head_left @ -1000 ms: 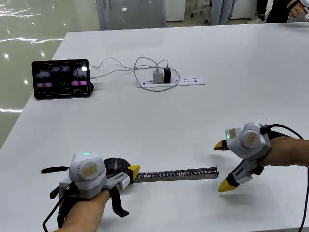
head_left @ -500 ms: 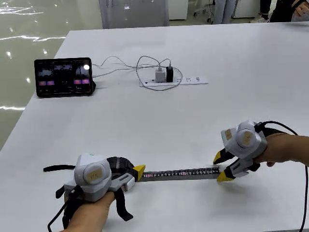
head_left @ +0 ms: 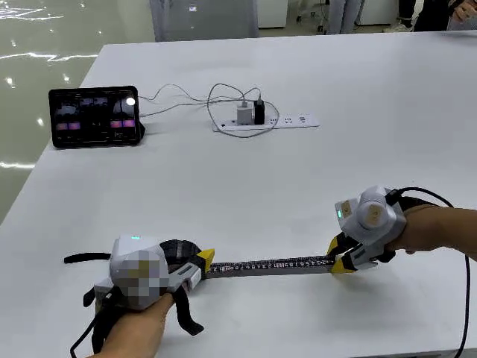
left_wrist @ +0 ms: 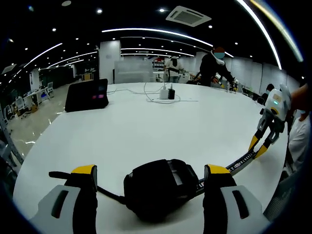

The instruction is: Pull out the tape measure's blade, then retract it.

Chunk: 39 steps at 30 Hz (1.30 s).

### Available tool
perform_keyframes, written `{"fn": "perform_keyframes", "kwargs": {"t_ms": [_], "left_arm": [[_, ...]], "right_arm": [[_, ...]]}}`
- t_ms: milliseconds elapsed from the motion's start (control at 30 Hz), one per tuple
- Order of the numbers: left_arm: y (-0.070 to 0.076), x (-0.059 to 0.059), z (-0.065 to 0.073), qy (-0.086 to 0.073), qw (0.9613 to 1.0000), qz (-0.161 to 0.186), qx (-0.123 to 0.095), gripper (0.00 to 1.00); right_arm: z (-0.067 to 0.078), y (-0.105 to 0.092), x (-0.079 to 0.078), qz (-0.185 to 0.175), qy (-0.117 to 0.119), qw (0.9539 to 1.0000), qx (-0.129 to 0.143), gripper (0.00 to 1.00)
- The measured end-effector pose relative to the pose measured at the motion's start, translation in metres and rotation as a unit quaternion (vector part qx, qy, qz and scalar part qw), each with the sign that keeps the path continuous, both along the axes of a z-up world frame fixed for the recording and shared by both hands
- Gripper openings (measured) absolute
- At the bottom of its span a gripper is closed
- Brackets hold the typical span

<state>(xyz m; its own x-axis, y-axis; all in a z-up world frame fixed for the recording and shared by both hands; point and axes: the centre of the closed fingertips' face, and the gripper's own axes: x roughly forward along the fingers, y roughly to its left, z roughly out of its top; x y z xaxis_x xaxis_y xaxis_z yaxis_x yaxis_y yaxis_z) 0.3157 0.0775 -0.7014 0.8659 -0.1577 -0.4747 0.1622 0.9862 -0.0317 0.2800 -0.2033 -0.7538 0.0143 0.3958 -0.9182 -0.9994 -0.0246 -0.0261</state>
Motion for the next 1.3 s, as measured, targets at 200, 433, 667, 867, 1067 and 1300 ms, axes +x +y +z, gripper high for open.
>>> {"fn": "perform_keyframes", "kwargs": {"t_ms": [200,433,667,867,1067,1300], "left_arm": [[-0.005,-0.003,-0.010,0.020,0.9998,0.000,-0.004,0.81],[-0.011,-0.007,-0.013,0.037,0.9992,-0.010,-0.008,0.64],[-0.012,-0.008,-0.016,0.048,0.9987,-0.017,0.001,0.59],[-0.013,-0.008,-0.017,0.049,0.9985,-0.022,0.012,0.58],[-0.013,-0.008,-0.016,0.054,0.9983,-0.020,0.009,0.58],[-0.014,-0.008,-0.016,0.058,0.9980,-0.021,0.008,0.58]], "right_arm": [[-0.001,-0.001,0.001,-0.012,0.006,0.9999,-0.009,0.11],[-0.001,-0.001,0.002,-0.035,0.016,0.9992,-0.007,0.11],[-0.002,-0.001,0.002,-0.034,0.021,0.9991,-0.013,0.10],[-0.002,0.000,0.002,-0.042,0.025,0.9987,-0.013,0.10],[-0.002,0.000,0.002,-0.043,0.024,0.9987,-0.010,0.10],[-0.002,0.002,0.002,-0.058,0.028,0.9979,-0.008,0.09]]}}
